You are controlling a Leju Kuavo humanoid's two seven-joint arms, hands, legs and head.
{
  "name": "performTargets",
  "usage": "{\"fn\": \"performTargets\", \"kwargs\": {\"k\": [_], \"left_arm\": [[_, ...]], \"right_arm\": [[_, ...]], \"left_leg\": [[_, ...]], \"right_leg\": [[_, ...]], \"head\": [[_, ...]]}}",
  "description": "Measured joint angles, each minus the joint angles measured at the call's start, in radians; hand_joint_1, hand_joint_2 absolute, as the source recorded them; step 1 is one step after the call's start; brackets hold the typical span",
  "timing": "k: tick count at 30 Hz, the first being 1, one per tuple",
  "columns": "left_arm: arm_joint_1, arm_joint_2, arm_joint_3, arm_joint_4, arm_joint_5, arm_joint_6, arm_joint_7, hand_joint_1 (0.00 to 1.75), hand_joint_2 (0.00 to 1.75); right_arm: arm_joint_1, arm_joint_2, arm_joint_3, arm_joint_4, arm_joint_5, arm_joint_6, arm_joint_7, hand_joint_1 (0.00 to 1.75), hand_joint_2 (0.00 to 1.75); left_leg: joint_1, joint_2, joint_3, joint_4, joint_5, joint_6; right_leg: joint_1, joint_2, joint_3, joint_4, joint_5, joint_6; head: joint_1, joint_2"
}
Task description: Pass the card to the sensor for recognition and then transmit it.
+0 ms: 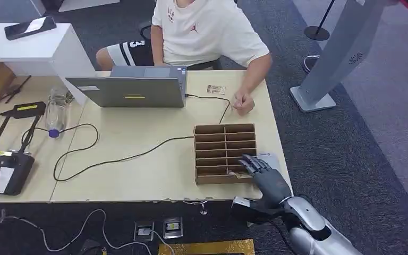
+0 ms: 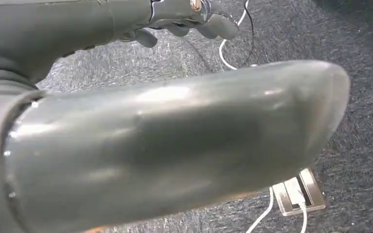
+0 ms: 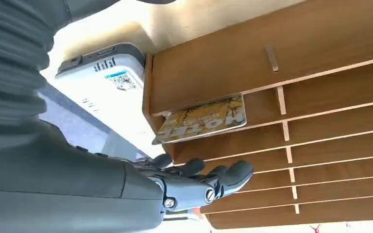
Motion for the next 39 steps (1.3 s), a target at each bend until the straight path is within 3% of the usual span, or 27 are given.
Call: {"fn": "performTargets", "kwargs": {"k": [1, 39], "left_arm": [[0.0, 0.0, 0.0, 0.0, 0.0, 0.0, 0.0, 0.0, 0.0], [-0.001, -0.002, -0.024, 0.0, 0.01, 0.006, 0.0, 0.0, 0.0]], "right_arm": [[0.0, 0.0, 0.0, 0.0, -0.003, 0.0, 0.0, 1.75, 1.75], [-0.018, 0.005, -0.017, 0.003, -0.046, -0.006, -0.009, 1.75, 1.75]], "left_leg": [[0.0, 0.0, 0.0, 0.0, 0.0, 0.0], [0.0, 0.0, 0.0, 0.0, 0.0, 0.0]], "right_leg": [[0.0, 0.0, 0.0, 0.0, 0.0, 0.0], [0.0, 0.0, 0.001, 0.0, 0.0, 0.0]], "head": [[0.0, 0.0], [0.0, 0.0]]}}
